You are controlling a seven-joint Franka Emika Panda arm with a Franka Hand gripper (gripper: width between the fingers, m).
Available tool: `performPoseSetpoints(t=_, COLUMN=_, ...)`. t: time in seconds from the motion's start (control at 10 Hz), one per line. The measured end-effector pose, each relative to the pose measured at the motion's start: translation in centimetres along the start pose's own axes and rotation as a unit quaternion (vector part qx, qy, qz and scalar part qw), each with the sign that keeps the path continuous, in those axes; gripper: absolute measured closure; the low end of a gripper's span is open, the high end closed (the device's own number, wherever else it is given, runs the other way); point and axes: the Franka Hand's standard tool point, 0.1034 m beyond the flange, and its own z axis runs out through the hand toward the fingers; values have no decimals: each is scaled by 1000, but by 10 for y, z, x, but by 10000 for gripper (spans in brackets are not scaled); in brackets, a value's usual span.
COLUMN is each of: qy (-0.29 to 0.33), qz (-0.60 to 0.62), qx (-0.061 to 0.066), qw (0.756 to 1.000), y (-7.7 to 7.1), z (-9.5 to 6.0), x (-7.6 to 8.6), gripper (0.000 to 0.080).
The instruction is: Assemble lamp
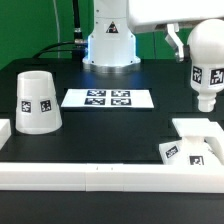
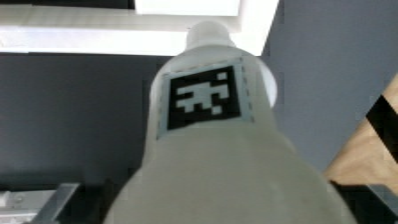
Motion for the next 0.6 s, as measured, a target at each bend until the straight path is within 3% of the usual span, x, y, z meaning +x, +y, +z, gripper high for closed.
performPoseSetpoints(t=0.6, qy=-10, qz=-31, qx=-4, qw=999, y=7, z=14, x=-24, gripper=223)
